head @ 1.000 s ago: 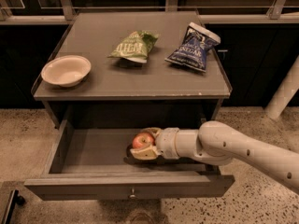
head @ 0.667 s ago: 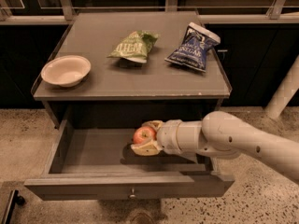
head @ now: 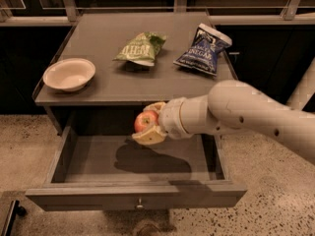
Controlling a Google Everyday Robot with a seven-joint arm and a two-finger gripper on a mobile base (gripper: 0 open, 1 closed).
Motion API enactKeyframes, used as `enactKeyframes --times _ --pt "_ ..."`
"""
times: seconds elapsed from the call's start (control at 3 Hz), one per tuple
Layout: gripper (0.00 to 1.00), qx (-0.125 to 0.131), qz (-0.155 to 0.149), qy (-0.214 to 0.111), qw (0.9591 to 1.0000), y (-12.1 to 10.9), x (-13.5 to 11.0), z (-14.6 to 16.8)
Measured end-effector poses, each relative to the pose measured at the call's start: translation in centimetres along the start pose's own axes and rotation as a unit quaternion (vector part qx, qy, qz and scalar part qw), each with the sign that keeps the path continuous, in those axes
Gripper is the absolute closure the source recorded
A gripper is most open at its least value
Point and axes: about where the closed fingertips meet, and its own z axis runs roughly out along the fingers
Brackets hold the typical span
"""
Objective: Pick apple from top drawer and place on counter
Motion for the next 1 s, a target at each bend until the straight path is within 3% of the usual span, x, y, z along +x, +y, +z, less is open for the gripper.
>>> enactKeyframes --times 0.67,1.0 --pt "1.0 -0.013 -0.058 0.018 0.9981 -1.6 -6.3 -0.9" --pt "1.0 -0.03 -0.066 0.006 0.9973 -3.7 -8.7 0.5"
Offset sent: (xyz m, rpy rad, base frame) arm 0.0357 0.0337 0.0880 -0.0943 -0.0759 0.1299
